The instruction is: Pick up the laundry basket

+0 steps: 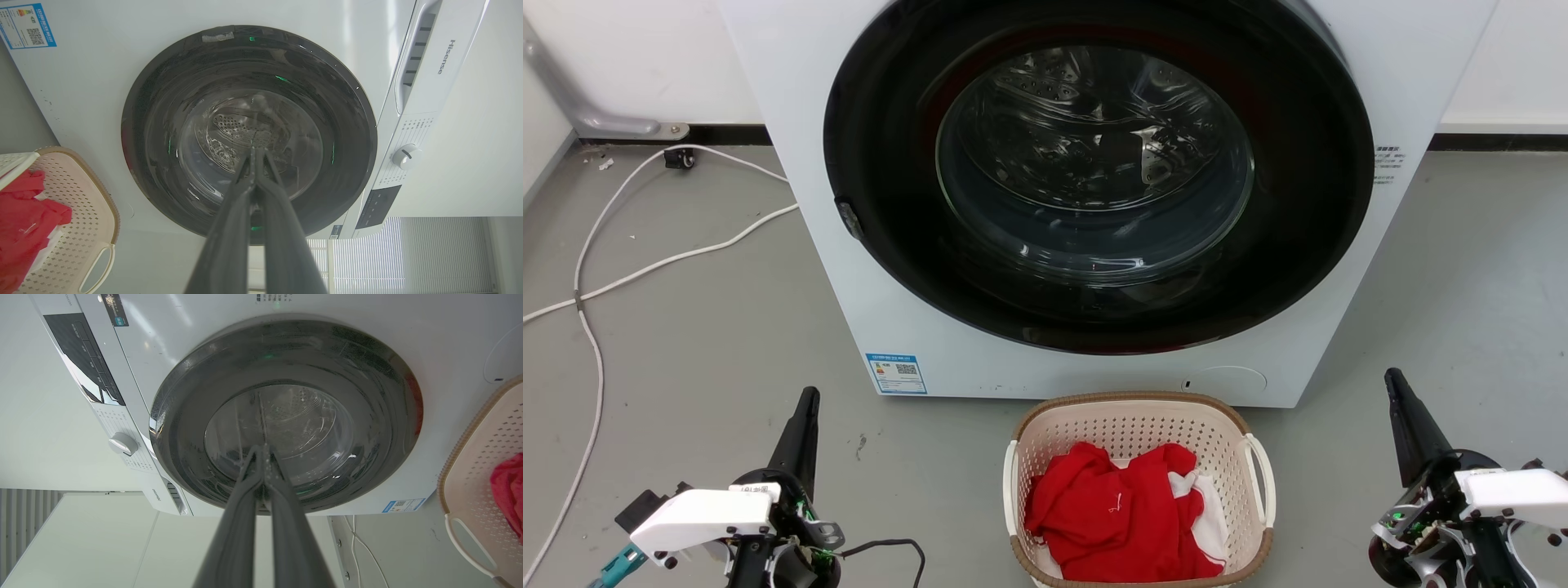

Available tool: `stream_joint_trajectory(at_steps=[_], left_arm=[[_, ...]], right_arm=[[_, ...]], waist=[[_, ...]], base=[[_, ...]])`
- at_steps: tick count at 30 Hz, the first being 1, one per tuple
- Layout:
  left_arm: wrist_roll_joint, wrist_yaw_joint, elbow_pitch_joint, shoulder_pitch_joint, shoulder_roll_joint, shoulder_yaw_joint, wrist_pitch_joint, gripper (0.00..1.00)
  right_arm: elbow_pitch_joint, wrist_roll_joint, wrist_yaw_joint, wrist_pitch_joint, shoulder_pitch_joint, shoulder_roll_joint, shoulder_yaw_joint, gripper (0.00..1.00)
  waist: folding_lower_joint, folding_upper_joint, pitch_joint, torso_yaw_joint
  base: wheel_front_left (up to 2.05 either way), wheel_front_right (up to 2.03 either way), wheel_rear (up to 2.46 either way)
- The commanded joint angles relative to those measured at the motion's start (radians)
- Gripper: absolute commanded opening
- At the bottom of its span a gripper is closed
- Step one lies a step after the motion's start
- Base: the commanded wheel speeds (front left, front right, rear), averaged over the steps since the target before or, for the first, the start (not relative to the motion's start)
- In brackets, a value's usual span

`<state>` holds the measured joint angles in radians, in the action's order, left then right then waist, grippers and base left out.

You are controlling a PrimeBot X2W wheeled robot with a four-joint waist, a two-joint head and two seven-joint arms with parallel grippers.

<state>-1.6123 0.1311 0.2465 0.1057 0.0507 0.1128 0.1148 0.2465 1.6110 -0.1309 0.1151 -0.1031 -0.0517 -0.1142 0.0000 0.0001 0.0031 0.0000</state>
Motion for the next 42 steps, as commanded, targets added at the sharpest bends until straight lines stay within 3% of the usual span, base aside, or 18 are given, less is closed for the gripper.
stream_joint_trajectory(at_steps=[1,25,26,33,42], left_arm=[[-0.001,0.002,0.000,0.007,-0.001,0.003,0.002,0.00],[-0.001,0.002,-0.001,0.007,-0.001,0.003,0.002,0.00],[0.000,0.000,0.002,-0.001,0.000,-0.001,-0.001,1.00],[0.034,0.000,0.011,-0.026,-0.003,-0.014,-0.023,1.00],[0.205,-0.020,-0.040,-0.030,-0.002,-0.030,-0.068,1.00]], right_arm=[[-0.003,0.004,0.000,0.001,-0.011,0.003,0.000,0.00],[-0.003,0.004,0.000,0.001,-0.011,0.003,0.000,0.00],[0.003,-0.001,0.000,-0.001,0.002,0.000,0.000,1.00],[0.017,-0.028,0.000,-0.023,0.032,0.001,0.004,1.00],[-0.045,-0.230,0.000,-0.067,0.051,0.001,0.012,1.00]], waist=[[0.0000,-0.0001,0.000,0.000],[0.0000,-0.0001,0.000,0.000],[0.0000,-0.0001,0.000,0.000],[0.0000,-0.0001,0.001,0.000],[0.0000,-0.0001,0.003,-0.001]], base=[[0.00,0.00,0.00],[0.00,0.00,0.00],[0.00,0.00,0.00],[0.00,0.00,0.00],[0.00,0.00,0.00]])
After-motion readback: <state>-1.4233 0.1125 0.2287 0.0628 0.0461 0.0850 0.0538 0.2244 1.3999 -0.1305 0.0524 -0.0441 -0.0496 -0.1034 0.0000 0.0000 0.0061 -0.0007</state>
